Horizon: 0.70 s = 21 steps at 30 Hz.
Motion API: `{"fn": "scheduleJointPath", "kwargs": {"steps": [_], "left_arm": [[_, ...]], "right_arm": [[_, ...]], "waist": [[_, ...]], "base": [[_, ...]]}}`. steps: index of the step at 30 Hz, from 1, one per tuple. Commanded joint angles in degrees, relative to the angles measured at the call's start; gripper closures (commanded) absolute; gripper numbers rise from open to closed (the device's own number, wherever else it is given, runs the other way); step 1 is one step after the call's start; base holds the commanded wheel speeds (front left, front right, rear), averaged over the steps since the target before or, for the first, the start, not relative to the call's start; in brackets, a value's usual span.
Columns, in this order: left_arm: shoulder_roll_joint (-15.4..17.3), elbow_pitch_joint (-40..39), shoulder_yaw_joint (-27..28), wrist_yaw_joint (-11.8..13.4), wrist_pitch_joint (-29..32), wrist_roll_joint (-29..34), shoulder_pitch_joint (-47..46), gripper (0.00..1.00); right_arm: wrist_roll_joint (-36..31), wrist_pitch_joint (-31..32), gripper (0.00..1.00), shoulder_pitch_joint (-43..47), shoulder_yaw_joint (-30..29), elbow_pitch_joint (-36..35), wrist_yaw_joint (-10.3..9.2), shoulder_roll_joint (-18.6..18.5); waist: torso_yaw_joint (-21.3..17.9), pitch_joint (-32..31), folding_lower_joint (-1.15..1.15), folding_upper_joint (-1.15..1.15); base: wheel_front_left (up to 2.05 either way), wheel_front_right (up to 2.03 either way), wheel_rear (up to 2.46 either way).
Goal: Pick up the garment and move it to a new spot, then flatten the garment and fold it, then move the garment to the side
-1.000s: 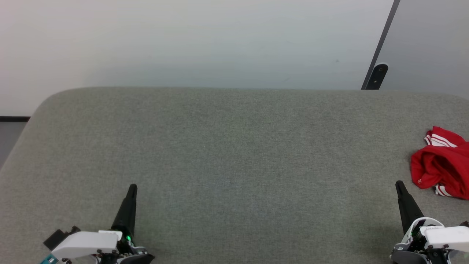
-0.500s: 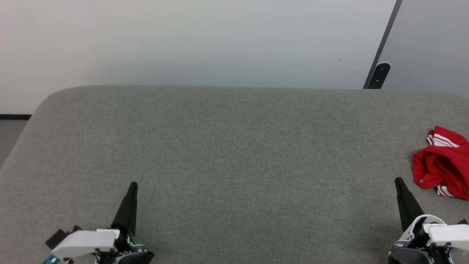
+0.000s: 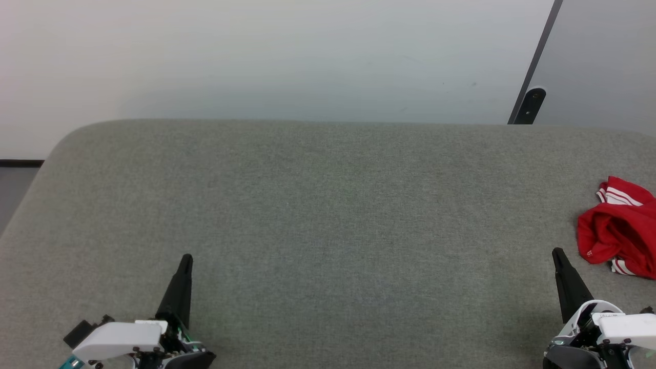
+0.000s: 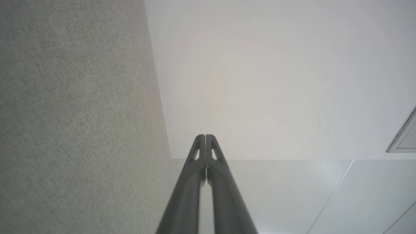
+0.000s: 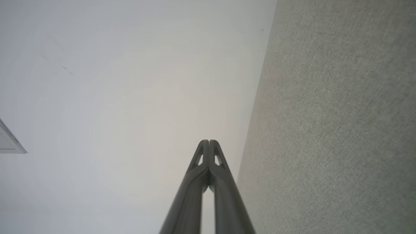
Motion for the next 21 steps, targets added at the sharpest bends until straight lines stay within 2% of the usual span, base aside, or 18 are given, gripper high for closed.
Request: {"fn": "scheduleJointPath", "kwargs": {"steps": [1,21], "left_arm": [[-0.06,0.00,0.18,-0.18,0.17,-0.17,-0.56,1.00],[-0.06,-0.01,0.17,-0.18,0.16,-0.18,-0.55,1.00]], "right_arm": [[0.23,0.16,1.00,-0.14,0.00,-0.16,-0.04,0.22],[0.22,0.15,1.00,-0.14,0.01,-0.17,-0.04,0.21]], "waist": [[0.00,0.00,0.00,0.00],[0.00,0.00,0.00,0.00]], "base": [[0.00,0.00,0.00],[0.00,0.00,0.00]]}}
